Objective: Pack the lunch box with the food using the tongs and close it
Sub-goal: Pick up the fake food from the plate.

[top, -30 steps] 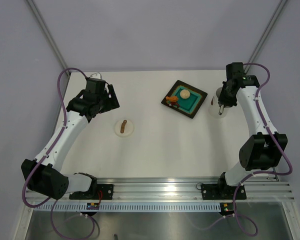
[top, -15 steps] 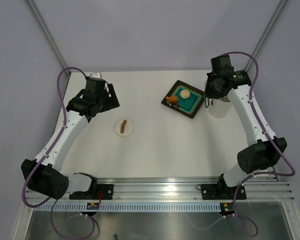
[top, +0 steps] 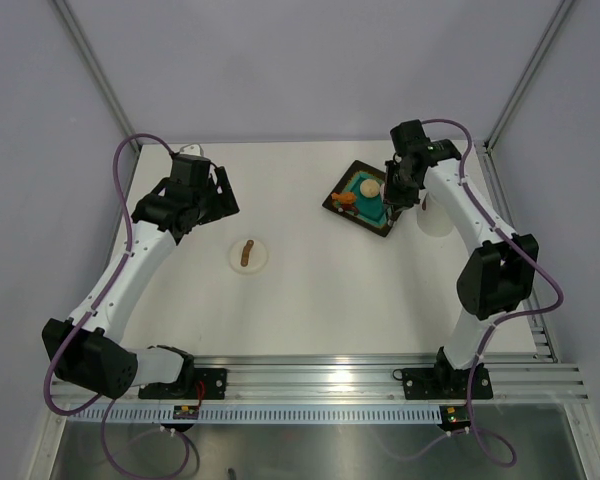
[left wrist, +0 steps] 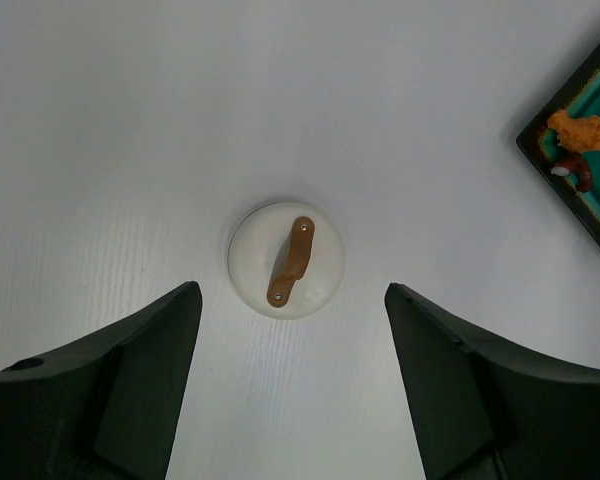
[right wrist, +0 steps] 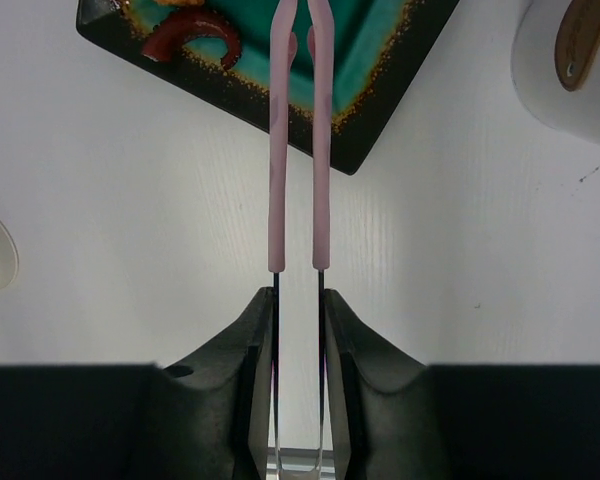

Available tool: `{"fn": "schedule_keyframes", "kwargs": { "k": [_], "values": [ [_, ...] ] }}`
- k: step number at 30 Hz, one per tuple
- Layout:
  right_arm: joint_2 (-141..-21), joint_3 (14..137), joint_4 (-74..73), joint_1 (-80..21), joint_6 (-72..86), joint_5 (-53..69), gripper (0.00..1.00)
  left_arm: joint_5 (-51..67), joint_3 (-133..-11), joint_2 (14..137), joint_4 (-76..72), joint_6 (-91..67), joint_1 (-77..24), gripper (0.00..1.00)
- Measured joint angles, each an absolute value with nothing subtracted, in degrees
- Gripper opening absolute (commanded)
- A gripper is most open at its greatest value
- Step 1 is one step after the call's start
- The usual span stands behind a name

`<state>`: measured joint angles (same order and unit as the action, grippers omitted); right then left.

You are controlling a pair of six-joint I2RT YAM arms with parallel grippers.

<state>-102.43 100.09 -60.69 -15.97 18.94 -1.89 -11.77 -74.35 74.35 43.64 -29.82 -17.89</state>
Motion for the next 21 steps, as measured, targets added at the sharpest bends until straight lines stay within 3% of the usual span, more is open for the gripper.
{"fn": "schedule_keyframes", "kwargs": {
  "k": [21],
  "values": [
    [-110.50,93.27,-53.04,-15.99,17.89,-1.72,0.37,-12.12,-74.35,74.37,43.64,-29.80,-17.89,0.78]
  ]
}}
